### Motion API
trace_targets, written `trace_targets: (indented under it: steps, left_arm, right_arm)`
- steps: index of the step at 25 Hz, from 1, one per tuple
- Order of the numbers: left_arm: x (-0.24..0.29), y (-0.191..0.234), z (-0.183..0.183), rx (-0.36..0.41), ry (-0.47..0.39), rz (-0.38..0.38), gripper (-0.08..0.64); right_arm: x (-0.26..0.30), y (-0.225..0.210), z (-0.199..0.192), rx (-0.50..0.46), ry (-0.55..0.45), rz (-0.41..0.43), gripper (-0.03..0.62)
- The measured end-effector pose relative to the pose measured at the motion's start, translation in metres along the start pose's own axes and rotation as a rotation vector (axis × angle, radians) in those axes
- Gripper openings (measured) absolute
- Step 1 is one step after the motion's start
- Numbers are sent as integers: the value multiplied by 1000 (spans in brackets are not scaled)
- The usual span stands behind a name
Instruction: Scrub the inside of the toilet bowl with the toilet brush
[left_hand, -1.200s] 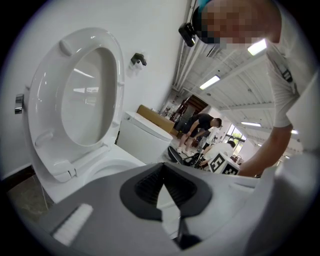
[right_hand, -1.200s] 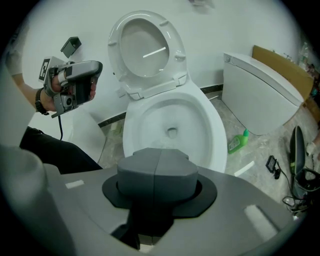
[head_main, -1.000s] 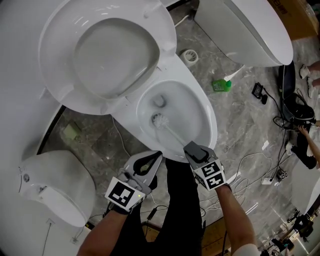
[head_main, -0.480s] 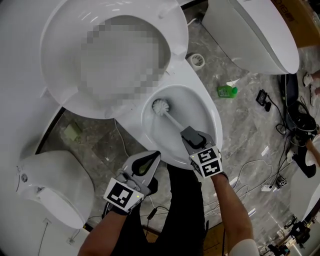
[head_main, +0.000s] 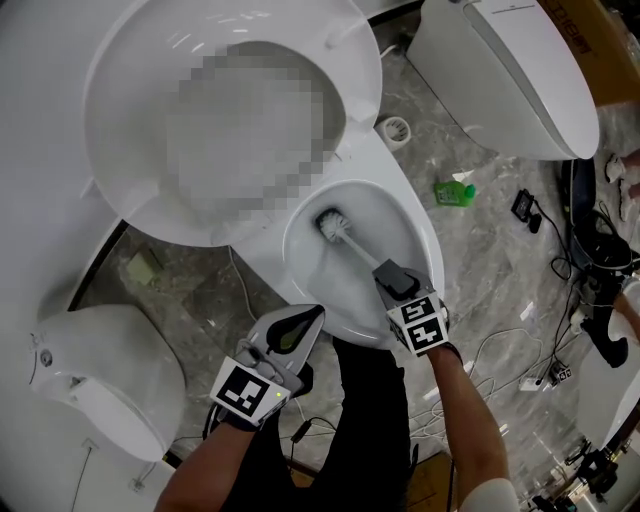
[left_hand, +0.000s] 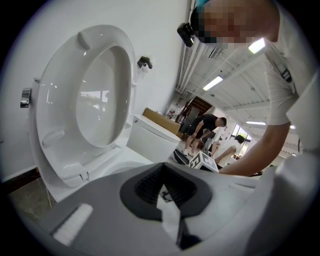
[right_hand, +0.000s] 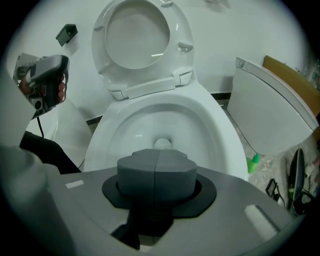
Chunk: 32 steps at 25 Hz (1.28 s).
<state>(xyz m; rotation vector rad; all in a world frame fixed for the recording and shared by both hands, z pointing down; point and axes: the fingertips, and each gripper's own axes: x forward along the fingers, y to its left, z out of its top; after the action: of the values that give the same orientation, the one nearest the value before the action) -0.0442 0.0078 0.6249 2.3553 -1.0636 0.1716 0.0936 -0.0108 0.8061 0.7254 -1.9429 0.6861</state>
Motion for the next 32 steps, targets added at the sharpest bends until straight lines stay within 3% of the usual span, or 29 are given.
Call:
trace_targets:
  steps: [7, 16, 32]
  left_arm:
    - [6, 4, -5, -35, -1, 2, 3]
    - [11, 7, -25, 15, 38, -1, 3]
    - [-7, -54, 48, 18, 43, -40, 3]
  right_arm:
    - [37, 17, -5, -18, 44, -15, 156]
    - [47, 18, -9, 2, 41, -14, 156]
    - [-63, 20, -54, 32, 110, -20, 156]
